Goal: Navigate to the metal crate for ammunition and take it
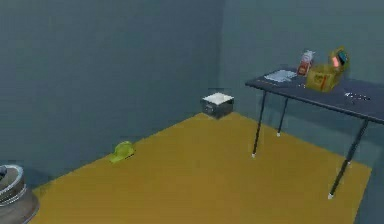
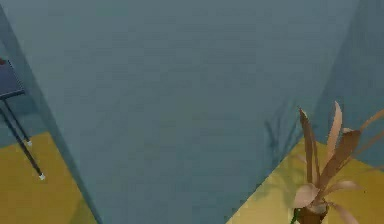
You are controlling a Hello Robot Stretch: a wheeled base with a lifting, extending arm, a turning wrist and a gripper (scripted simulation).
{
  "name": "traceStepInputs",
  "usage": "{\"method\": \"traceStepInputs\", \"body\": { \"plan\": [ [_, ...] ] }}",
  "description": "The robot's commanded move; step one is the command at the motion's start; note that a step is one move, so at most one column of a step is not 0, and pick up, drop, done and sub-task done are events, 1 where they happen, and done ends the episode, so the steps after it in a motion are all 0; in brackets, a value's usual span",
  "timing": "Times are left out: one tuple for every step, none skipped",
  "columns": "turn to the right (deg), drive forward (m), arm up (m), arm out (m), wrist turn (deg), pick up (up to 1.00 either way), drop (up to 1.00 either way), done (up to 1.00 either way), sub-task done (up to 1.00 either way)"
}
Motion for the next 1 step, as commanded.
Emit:
{"method": "traceStepInputs", "body": {
  "plan": [
    [0.0,1.0,0.0,0.0,0.0,0.0,0.0,0.0,0.0]
  ]
}}
